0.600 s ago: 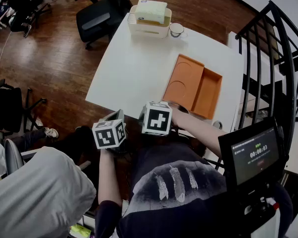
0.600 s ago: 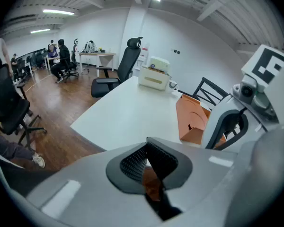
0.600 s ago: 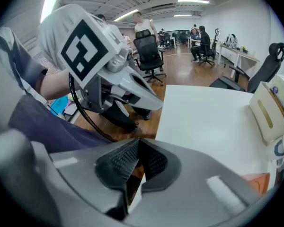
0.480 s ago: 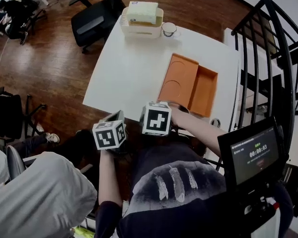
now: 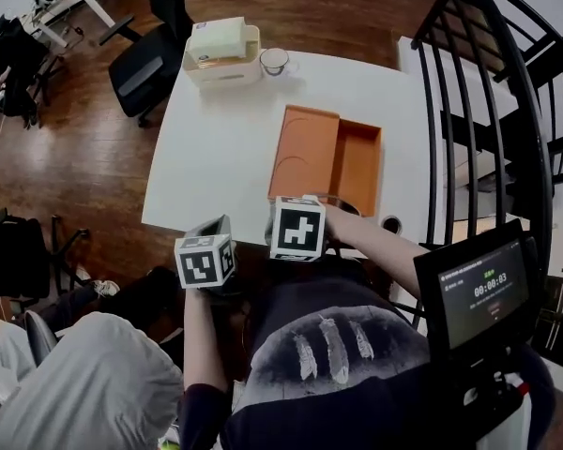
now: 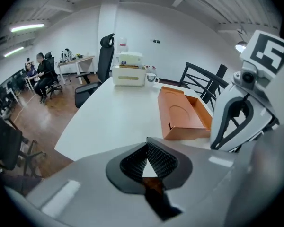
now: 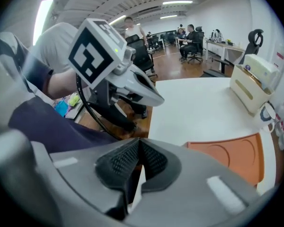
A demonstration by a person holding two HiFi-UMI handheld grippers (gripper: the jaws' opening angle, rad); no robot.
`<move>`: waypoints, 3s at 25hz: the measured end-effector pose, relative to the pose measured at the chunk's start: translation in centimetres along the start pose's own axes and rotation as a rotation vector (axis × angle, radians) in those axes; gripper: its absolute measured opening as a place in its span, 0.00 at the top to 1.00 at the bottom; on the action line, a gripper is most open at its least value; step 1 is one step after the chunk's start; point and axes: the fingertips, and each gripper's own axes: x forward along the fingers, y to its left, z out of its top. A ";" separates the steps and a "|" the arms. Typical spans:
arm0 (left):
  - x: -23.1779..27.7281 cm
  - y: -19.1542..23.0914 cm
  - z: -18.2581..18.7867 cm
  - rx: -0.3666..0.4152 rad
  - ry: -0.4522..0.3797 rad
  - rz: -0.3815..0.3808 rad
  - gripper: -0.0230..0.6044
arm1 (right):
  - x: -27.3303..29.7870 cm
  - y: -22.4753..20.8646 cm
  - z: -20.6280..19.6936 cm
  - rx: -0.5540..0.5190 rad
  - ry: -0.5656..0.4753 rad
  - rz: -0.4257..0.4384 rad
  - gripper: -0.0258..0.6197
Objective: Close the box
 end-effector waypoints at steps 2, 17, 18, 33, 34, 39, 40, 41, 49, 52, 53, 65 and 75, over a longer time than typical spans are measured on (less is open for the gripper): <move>0.0 -0.7 0.8 0.014 -0.009 0.031 0.94 | -1.2 0.2 -1.1 -0.008 -0.016 0.003 0.95; 0.1 -9.9 3.1 0.123 0.036 0.107 0.94 | -9.1 -1.0 -12.5 0.006 -0.005 -0.022 0.95; -0.2 -10.7 3.5 0.142 0.037 0.089 0.94 | -9.3 -1.0 -12.8 -0.002 -0.011 -0.021 0.95; 5.3 -7.4 9.8 0.384 0.091 0.028 0.94 | -13.6 -8.0 -17.6 0.296 -0.041 -0.203 0.95; 6.1 -7.0 10.0 0.403 0.097 0.011 0.94 | -14.0 -8.6 -18.1 0.328 -0.039 -0.227 0.95; 9.6 -4.8 9.9 0.487 0.143 -0.034 0.94 | -15.1 -10.8 -19.9 0.452 -0.012 -0.320 0.95; 10.4 -4.6 9.7 0.494 0.156 -0.053 0.94 | -15.2 -10.9 -20.3 0.469 -0.002 -0.331 0.95; 11.2 -4.5 9.5 0.501 0.169 -0.073 0.94 | -15.4 -10.9 -20.6 0.483 0.008 -0.341 0.95; 16.5 -4.3 8.8 0.532 0.247 -0.149 0.94 | -15.9 -9.7 -27.8 0.546 0.167 -0.376 0.95; 17.3 -4.4 8.0 0.564 0.292 -0.138 0.94 | -16.2 -9.8 -31.4 0.553 0.221 -0.387 0.95; 17.5 -4.6 7.6 0.576 0.307 -0.145 0.94 | -16.4 -10.0 -32.4 0.551 0.222 -0.390 0.95; 20.7 -3.3 4.0 0.805 0.467 -0.209 0.94 | -9.2 -11.0 -39.1 0.524 0.365 -0.297 0.95; 21.0 -4.0 3.5 0.932 0.491 -0.257 0.94 | -6.5 -10.7 -39.3 0.533 0.357 -0.293 0.95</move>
